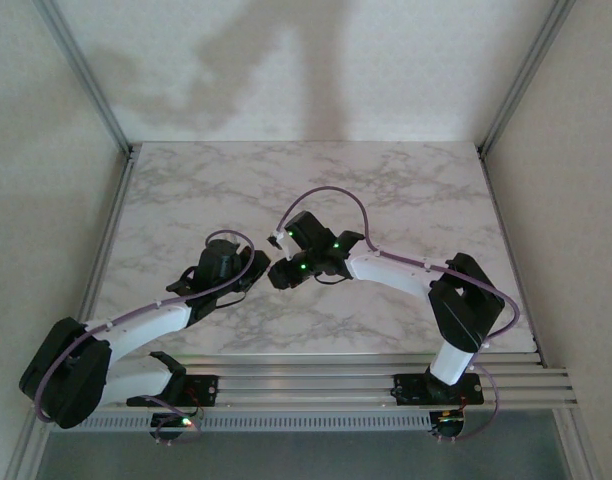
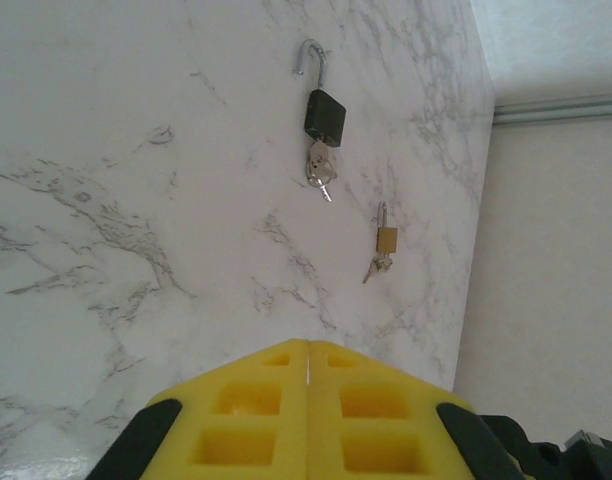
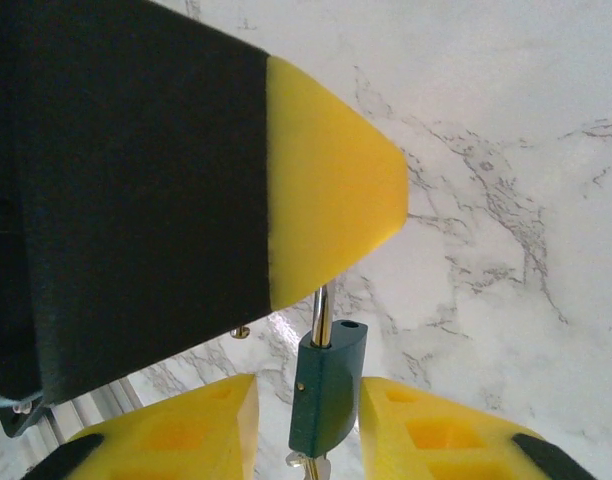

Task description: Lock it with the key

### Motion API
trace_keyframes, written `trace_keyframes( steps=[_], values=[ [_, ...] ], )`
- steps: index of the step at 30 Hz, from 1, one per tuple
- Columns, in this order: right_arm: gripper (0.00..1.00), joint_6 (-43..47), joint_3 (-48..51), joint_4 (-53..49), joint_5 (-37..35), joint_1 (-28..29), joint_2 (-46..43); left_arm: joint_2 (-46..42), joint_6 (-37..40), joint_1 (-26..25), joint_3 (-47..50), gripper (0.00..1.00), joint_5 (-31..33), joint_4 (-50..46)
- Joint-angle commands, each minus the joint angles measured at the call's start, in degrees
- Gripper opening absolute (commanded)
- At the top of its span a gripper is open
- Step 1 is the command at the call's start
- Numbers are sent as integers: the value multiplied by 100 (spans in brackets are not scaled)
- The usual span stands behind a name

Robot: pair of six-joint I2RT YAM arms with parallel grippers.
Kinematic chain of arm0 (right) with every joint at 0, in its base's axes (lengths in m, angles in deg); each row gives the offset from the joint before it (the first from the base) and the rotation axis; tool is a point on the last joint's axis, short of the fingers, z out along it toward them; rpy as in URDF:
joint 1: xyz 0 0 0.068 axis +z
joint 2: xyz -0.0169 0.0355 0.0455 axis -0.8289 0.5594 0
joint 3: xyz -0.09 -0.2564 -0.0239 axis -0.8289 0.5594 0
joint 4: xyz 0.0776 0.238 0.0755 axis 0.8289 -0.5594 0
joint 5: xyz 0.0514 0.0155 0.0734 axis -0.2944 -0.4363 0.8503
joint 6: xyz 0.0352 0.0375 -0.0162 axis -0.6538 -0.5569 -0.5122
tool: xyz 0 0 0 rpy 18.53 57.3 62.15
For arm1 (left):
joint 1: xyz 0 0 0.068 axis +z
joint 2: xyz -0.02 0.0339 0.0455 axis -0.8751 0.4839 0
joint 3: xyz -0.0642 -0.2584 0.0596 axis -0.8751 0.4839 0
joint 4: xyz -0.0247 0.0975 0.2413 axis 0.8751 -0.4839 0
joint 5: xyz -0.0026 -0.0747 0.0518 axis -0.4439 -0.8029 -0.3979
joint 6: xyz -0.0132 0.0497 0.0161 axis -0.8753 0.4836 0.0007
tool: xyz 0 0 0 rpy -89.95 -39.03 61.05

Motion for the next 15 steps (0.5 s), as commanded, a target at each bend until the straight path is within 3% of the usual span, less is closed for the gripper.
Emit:
trace_keyframes(
  steps=[1,15],
  values=[
    [29,-30,-7,62,-13,55,21,-156,-79,-68,59,0,-34,162],
    [13,15,38,17,-61,38,-105,-449,-97,-67,238,0,-86,238]
  ],
)
